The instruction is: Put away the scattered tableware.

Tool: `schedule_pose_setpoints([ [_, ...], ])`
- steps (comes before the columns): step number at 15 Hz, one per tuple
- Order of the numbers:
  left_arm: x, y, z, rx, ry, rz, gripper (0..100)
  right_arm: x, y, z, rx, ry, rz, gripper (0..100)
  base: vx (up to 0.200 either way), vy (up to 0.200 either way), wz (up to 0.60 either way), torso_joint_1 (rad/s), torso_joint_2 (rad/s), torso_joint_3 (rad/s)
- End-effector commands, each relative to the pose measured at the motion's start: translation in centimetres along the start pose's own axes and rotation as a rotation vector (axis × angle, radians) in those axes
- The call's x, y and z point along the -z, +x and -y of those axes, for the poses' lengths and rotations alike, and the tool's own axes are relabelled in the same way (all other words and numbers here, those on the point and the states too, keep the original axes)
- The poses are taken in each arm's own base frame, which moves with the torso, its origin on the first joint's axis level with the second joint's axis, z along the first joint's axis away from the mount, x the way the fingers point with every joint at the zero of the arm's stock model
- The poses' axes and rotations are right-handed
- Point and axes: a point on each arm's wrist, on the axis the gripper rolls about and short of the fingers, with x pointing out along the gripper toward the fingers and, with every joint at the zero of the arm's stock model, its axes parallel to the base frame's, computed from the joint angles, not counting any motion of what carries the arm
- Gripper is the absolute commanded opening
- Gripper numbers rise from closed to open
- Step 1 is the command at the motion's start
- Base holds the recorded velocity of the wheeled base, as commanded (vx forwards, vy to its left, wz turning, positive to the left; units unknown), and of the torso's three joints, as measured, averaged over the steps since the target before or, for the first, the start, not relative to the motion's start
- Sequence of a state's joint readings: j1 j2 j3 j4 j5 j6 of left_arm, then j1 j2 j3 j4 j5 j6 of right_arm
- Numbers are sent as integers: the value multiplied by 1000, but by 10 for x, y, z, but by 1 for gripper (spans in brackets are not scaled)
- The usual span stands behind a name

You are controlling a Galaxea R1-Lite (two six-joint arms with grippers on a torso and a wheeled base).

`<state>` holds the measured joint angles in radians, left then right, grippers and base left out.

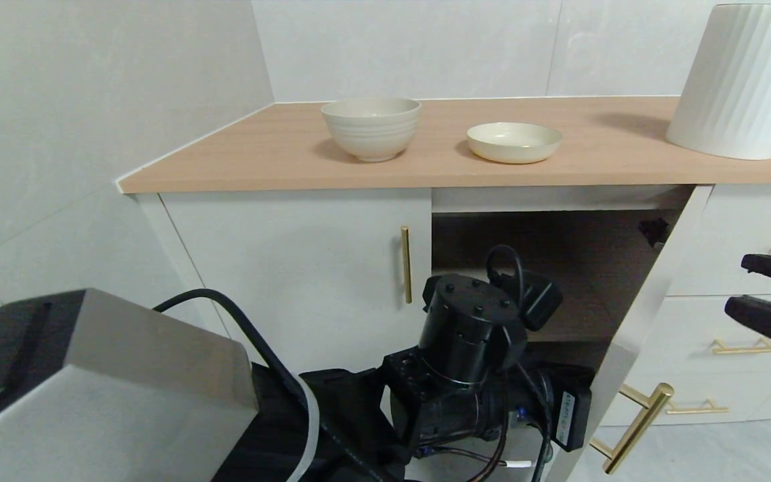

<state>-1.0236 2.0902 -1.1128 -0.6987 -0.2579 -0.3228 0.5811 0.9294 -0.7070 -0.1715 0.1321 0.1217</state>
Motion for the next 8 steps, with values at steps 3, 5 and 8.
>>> schedule_pose_setpoints([
  [3, 4, 8, 7, 22, 7, -8, 0, -6, -5, -2, -6, 7, 35, 100, 0, 0, 0, 0, 0, 0],
  [5, 14, 1, 1, -19, -8, -39, 0, -6, -5, -1, -7, 7, 31, 100, 0, 0, 0, 0, 0, 0],
  [8, 13, -14, -12, -71, -20, -35, 0, -5, -3, -1, -6, 8, 24, 100, -133, 0, 0, 0, 2, 2],
])
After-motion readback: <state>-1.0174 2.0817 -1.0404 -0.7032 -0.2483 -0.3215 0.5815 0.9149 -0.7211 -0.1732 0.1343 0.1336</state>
